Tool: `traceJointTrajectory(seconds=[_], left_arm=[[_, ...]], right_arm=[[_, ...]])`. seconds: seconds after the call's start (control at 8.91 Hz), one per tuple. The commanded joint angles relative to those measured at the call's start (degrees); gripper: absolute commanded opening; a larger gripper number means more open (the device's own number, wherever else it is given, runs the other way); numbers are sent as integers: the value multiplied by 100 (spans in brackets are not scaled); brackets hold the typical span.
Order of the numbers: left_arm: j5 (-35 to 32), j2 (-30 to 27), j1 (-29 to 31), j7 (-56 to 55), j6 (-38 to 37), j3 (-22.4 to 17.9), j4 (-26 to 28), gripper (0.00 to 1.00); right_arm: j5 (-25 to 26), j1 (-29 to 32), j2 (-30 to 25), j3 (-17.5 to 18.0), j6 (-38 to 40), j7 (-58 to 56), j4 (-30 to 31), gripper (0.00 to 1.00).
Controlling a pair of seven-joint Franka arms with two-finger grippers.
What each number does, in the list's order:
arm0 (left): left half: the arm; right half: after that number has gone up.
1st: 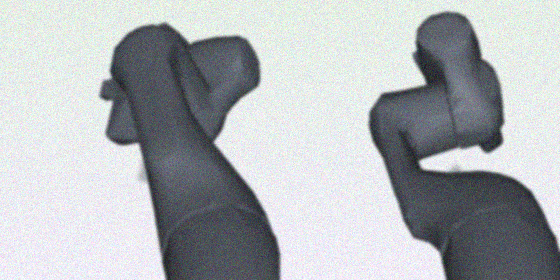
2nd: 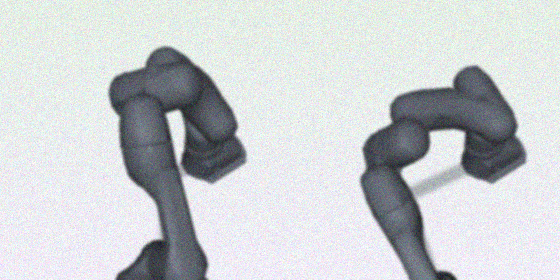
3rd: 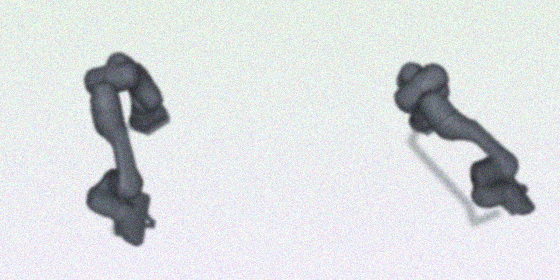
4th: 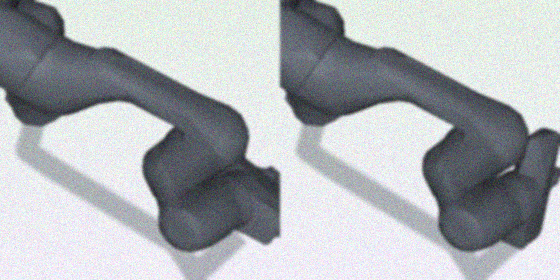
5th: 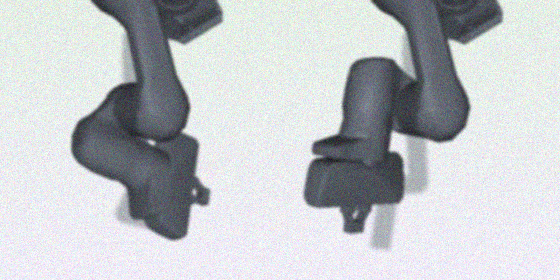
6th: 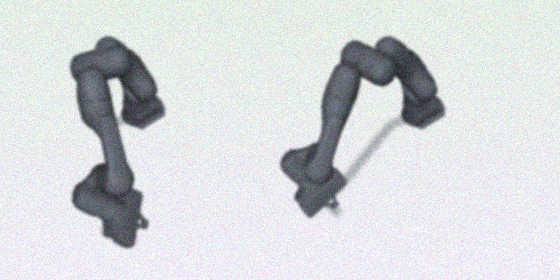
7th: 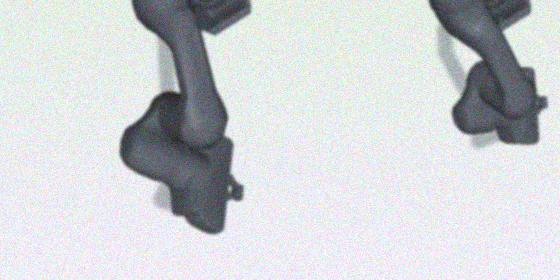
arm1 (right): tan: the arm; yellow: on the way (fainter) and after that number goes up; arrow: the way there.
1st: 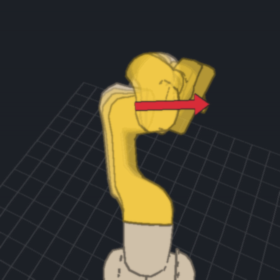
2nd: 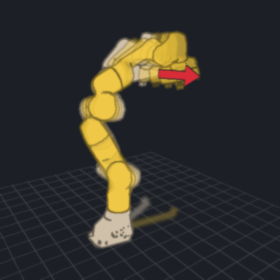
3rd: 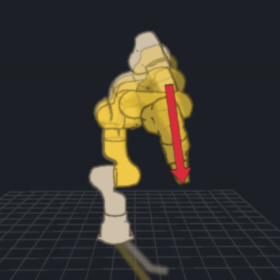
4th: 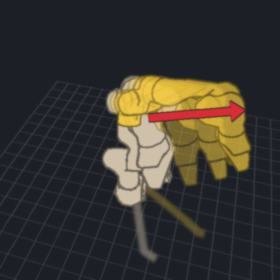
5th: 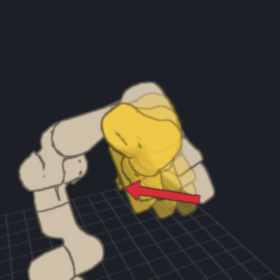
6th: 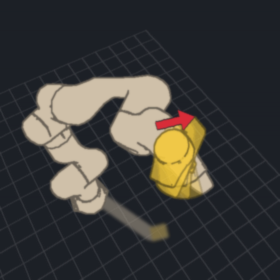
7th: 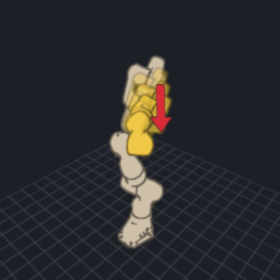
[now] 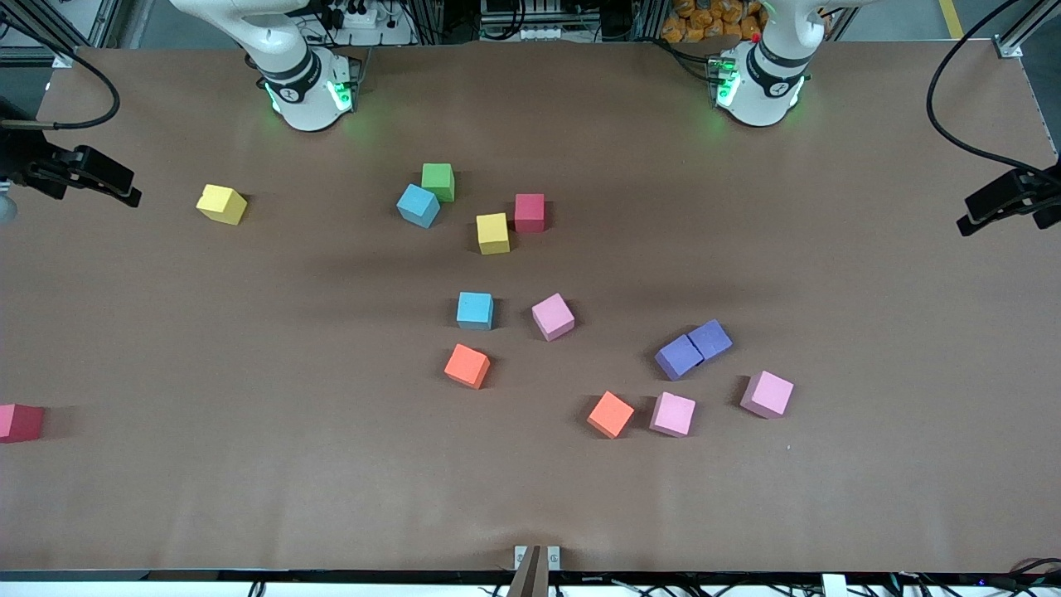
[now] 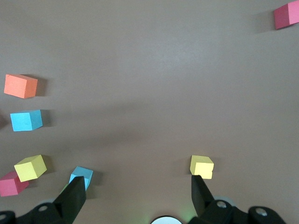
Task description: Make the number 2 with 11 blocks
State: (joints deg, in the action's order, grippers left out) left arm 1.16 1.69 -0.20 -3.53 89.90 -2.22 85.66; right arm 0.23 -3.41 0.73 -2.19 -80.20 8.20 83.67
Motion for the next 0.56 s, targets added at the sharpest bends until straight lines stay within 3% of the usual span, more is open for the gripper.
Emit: traceJointTrajectory(seconds=[0.0, 0.45], left_arm=[[-125, -90, 20, 80, -87, 20, 56, 100], [-116, 33, 37, -8, -87, 20, 126, 100]], right_arm=[[12, 51, 67, 26, 66, -12, -140, 100], [-14, 173, 67, 17, 66, -46, -140, 100]])
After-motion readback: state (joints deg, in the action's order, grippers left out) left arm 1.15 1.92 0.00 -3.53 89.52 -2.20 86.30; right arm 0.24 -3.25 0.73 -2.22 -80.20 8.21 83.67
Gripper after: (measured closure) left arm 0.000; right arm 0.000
